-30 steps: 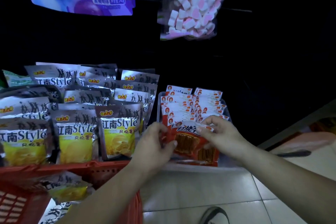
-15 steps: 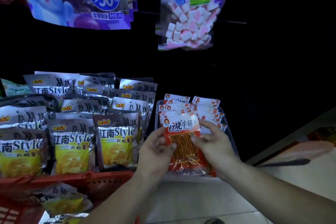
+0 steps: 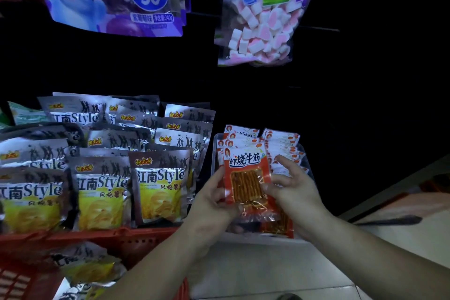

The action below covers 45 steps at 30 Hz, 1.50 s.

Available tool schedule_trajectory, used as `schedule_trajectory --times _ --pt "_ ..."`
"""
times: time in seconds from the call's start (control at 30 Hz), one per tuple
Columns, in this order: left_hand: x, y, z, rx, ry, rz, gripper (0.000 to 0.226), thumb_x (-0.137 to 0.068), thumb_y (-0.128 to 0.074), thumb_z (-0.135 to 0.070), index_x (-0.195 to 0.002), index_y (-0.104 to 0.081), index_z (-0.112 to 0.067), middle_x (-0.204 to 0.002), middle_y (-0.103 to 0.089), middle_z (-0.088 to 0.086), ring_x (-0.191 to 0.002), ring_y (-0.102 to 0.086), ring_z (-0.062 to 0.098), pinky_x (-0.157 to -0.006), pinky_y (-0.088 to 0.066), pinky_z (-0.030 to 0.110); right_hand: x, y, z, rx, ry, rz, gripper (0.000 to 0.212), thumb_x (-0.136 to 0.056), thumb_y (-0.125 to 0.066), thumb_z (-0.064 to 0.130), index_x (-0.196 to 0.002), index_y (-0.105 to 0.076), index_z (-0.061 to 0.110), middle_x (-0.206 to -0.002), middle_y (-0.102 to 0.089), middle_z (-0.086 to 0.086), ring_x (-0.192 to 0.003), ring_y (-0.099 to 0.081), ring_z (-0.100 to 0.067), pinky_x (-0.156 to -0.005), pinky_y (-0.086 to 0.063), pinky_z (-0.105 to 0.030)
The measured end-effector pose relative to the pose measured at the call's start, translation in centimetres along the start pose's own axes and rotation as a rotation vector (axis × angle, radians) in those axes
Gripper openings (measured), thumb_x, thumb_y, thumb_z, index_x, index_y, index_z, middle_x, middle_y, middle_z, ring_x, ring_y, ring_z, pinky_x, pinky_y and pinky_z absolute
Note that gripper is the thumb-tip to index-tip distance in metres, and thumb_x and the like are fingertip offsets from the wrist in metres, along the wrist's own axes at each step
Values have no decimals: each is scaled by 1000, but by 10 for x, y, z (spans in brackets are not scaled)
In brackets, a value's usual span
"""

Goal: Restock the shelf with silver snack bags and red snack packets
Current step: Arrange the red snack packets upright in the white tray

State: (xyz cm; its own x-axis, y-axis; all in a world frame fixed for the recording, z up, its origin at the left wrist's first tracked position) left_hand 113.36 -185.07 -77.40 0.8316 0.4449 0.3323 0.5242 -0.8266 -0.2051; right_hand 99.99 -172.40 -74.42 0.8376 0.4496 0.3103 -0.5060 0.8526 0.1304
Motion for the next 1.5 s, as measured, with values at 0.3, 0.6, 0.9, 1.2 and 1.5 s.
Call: schedule_trajectory --times 0.3,0.6,0.9,1.2,1.5 --pt "2 2 -15 -692 -387 -279 71 -86 -78 -31 -146 -44 -46 -124 -55 -21 -110 -50 -3 -95 -46 22 1 1 3 136 78 27 60 -92 -66 -7 -122 -65 45 -96 -76 -2 -92 -74 -26 -89 -61 -49" --pt "-4 -14 -25 29 -173 -32 30 -100 -59 -1 -122 -67 -20 -111 -77 2 -106 -72 18 -88 -60 32 4 -11 19 67 61 117 35 -100 -58 4 -128 -64 25 -101 -74 -7 -90 -74 -28 -82 -60 -40" --pt "-5 3 -11 -69 -152 -107 71 -96 -62 6 -151 -41 -34 -116 -76 -1 -109 -72 16 -89 -61 45 -2 2 11 4 113 18 68 -90 -69 -9 -136 -54 38 -86 -67 -6 -81 -72 -26 -67 -65 -42" --pt "-1 6 -18 -90 -159 -181 68 -89 -75 1 -142 -51 -33 -99 -74 7 -90 -73 7 -78 -63 31 -5 5 14 102 186 -59 47 -90 -75 2 -128 -64 25 -86 -75 -5 -85 -72 -35 -80 -61 -50" --pt "-3 5 -17 69 -187 -193 29 -88 -75 0 -108 -64 -18 -96 -76 7 -91 -74 22 -72 -59 28 1 7 14 158 123 -46 27 -94 -74 24 -120 -67 27 -111 -64 -3 -95 -70 -20 -57 -61 -31"
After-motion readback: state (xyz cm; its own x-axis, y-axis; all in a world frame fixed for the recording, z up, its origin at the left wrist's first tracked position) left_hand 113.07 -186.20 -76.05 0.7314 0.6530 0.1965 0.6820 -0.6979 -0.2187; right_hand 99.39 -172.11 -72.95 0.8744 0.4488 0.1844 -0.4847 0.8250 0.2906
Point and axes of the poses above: each hand's wrist, its own x-axis away from the middle knuckle, its own y-axis out of the back of the hand, z = x × y, the point moved 5 cm from there along -x, towards the middle knuckle
